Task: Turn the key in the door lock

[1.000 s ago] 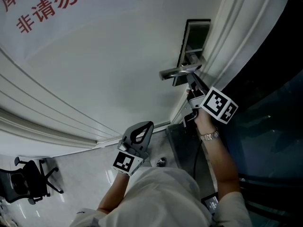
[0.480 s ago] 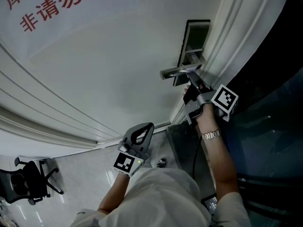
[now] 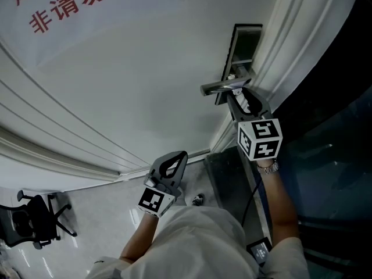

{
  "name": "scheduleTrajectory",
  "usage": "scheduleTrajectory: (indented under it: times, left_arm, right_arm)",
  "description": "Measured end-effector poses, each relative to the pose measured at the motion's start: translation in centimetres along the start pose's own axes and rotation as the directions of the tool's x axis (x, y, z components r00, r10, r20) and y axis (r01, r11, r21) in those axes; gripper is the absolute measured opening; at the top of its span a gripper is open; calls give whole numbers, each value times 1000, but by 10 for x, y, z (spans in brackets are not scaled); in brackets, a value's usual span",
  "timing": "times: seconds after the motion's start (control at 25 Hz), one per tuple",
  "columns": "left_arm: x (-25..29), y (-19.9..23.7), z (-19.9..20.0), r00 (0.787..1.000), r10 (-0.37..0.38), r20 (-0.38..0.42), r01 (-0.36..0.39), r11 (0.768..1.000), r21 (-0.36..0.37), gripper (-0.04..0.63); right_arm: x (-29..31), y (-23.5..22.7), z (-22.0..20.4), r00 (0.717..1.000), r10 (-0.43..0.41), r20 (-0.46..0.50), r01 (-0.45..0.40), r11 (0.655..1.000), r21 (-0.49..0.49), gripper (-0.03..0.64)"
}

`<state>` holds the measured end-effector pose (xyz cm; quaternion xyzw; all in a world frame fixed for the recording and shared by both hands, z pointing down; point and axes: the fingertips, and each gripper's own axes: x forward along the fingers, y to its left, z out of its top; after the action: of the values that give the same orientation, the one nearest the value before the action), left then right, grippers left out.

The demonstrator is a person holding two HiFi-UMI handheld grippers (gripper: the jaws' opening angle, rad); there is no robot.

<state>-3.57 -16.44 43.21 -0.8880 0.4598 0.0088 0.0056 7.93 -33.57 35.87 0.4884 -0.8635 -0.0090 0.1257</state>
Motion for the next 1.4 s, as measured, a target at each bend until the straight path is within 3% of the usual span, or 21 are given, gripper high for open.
scheduleTrajectory:
  times: [0.08, 0.16, 0.24, 0.36, 0.44, 0.52, 0.64, 0.68, 0.76, 0.84, 1.16, 1.24, 1.4]
  left_arm:
    - [0, -2, 0, 1000, -4, -1, 4, 1000, -1, 4]
    - [1, -3, 0, 1000, -10, -1, 10, 1000, 2, 3]
    - [1, -3, 1, 1000, -12, 2, 12, 1000, 3, 3]
    - [2, -2, 1, 1000, -8, 4, 8, 1000, 2, 3]
    - [2, -1, 0, 1000, -6, 0, 6, 1000, 0, 3]
    - [2, -1, 0, 1000, -6, -2, 6, 1000, 0, 3]
    - [2, 0, 0, 1000, -6, -4, 6, 1000, -1, 3]
    - [3, 0, -1, 1000, -6, -5, 6, 1000, -1, 3]
    - [3, 1, -1, 1000, -4, -5, 4, 1000, -2, 3]
    - [3, 2, 0, 1000, -2, -3, 2, 1000, 0, 3]
    - [5, 6, 1, 1000, 5, -1, -5, 1000, 0, 3]
    - [5, 5, 1, 1000, 4, -1, -4, 1000, 3, 3]
    - [4, 2, 1, 1000, 0, -5, 0, 1000, 9, 3]
  right_arm:
    - [-1, 1, 0, 998, -56, -11, 53, 978, -200, 153]
    - [-2, 3, 0, 995, -103, -18, 89, 922, -376, 153]
    - [-1, 4, -2, 989, -142, -29, 105, 837, -537, 153]
    - [3, 5, -8, 980, -194, -33, 105, 654, -750, 153]
    - [5, 5, -10, 976, -217, -11, 106, 522, -846, 153]
    - [7, 7, -9, 974, -227, 15, 112, 421, -900, 152]
    - [11, 8, -10, 972, -235, 29, 110, 339, -934, 147]
    - [11, 9, -11, 971, -237, 34, 112, 324, -939, 107]
    - [12, 9, -12, 969, -241, 49, 126, 316, -940, 77]
    - [12, 10, -11, 967, -246, 61, 150, 359, -921, 74]
    - [10, 6, -3, 976, -212, 42, 182, 705, -685, 75]
    - [10, 6, -2, 977, -208, 43, 183, 723, -666, 75]
    - [10, 9, -4, 976, -207, 64, 189, 671, -717, 77]
